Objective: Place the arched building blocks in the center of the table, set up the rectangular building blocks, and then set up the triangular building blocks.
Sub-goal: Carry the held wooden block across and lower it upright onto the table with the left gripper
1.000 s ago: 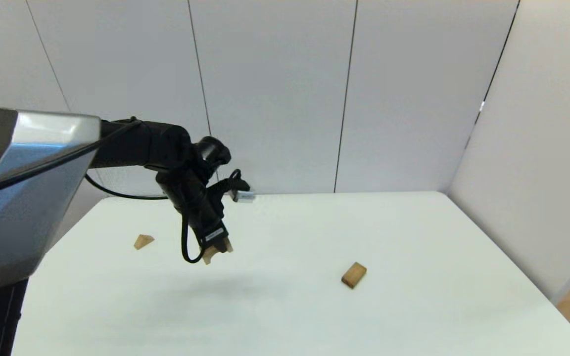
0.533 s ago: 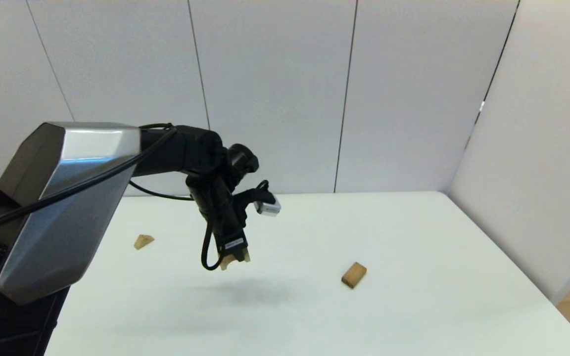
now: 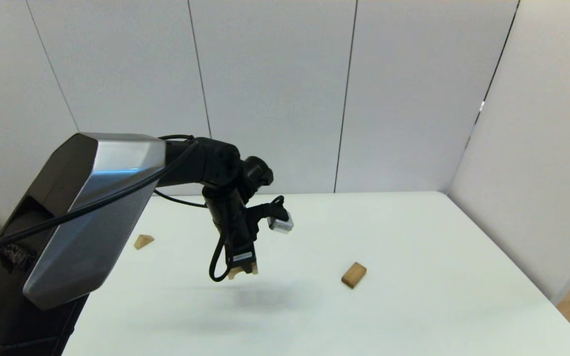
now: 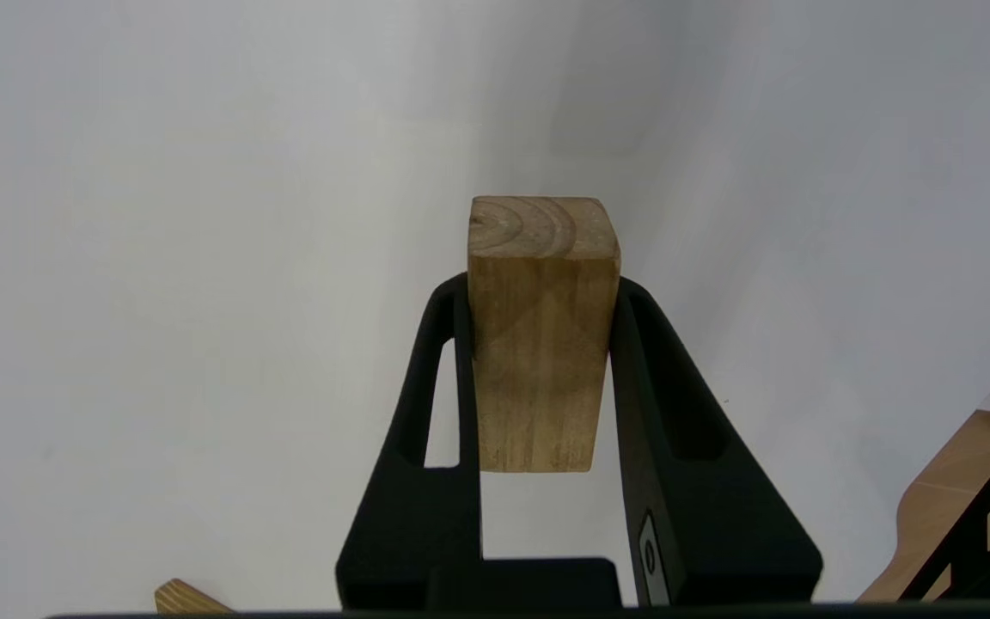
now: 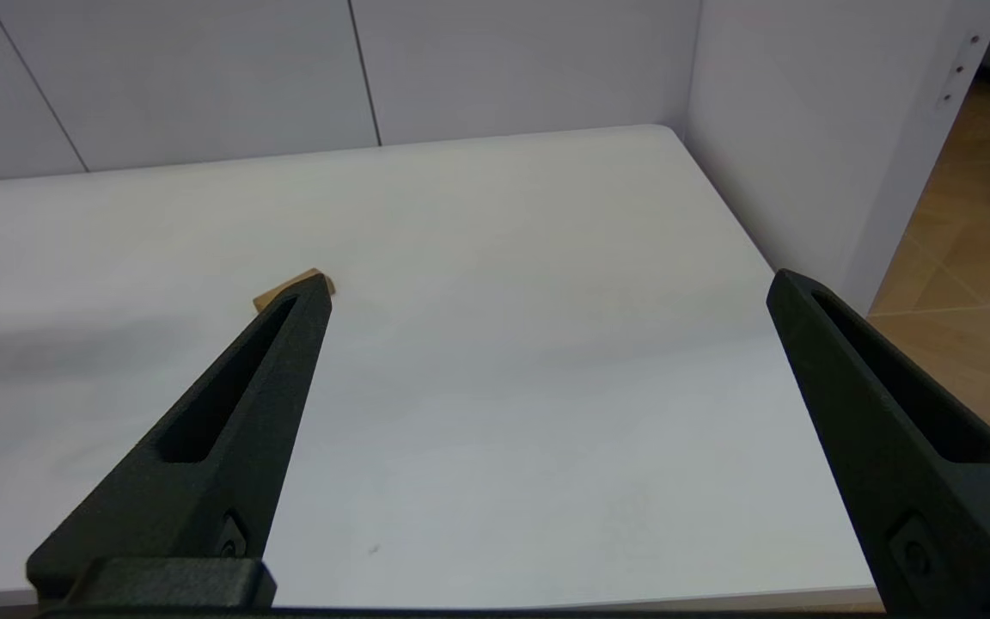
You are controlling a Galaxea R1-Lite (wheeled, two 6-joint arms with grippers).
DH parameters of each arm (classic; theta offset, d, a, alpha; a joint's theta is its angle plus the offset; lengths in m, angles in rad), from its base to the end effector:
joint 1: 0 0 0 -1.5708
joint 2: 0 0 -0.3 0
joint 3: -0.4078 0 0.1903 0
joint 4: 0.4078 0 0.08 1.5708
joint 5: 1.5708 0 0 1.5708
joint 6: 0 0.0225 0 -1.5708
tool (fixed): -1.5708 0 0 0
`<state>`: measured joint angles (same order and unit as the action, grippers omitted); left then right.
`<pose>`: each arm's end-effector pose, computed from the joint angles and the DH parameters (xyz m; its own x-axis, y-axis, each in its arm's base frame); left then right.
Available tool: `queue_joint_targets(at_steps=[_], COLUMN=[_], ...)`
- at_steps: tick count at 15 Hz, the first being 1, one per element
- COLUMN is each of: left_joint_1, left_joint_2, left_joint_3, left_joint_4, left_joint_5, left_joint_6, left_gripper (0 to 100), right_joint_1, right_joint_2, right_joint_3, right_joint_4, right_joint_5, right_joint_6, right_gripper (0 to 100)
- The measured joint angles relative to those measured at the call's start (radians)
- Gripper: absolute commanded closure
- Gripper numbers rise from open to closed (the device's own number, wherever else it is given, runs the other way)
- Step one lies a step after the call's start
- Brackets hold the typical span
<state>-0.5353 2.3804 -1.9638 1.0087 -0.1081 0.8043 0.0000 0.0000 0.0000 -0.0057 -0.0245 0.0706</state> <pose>0.3620 -0.2175 0.1040 0.0689 -0.1663 -0.9837 0.9741 0.2240 0.0304 -0.0228 -0.0006 0.0761 0.9997 -0.0245 0.0057 0.0240 0.9972 0.0707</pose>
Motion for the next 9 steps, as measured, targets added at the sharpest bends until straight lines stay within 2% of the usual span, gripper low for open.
queue_joint_targets(at_steps=[9], left_joint_1=[-0.032], left_joint_2=[0.007], left_joint_3=[0.000], left_joint_4=[-0.002], left_joint_5=[0.000], left_joint_6=[0.119], left_gripper=[100], right_joint_1=[0.000], right_joint_2=[0.000], right_joint_3=[0.000], right_joint_4=[0.000], right_joint_5=[0.000], right_joint_6=[0.000], right_gripper=[0])
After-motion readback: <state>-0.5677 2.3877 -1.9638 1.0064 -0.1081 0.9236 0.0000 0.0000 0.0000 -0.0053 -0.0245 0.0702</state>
